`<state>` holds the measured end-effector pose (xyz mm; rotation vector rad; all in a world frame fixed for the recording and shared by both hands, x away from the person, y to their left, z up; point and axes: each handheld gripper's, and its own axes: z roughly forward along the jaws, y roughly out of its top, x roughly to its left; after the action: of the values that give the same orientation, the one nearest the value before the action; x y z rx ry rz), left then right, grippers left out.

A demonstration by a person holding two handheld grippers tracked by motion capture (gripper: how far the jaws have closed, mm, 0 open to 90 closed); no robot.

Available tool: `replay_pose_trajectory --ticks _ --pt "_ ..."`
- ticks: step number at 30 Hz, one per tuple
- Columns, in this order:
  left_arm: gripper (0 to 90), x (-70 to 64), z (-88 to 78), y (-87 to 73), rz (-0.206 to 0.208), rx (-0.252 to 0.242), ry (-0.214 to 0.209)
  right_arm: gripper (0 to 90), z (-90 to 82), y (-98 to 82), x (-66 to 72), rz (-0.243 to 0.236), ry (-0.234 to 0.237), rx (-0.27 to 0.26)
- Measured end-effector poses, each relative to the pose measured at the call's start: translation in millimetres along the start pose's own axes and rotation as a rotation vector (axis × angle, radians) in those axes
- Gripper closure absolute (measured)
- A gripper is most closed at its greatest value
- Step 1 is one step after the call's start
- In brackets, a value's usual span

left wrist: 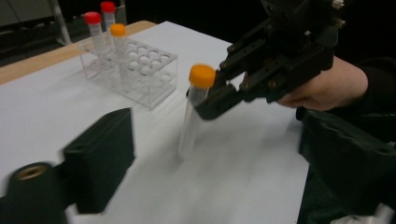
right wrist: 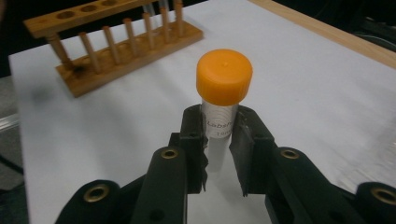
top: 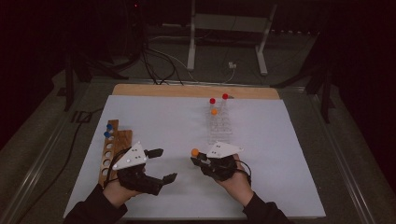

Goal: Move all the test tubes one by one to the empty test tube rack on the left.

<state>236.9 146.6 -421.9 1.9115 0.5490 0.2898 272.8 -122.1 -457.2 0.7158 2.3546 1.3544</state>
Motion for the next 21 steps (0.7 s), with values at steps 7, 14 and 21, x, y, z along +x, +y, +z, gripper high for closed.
replay_pose_trajectory --ticks 7,14,21 --pt "25.1 -3.1 13.8 6.0 0.003 -0.005 0.014 75.0 1.7 0.6 9.1 -0.014 0.032 0.007" --pt "39.1 -7.4 28.6 13.1 0.029 -0.005 0.036 75.0 3.4 0.7 13.0 -0.014 0.049 0.014" --pt "50.1 -6.5 42.7 14.0 0.05 0.001 0.049 75.0 2.2 1.8 15.0 -0.01 0.062 0.008"
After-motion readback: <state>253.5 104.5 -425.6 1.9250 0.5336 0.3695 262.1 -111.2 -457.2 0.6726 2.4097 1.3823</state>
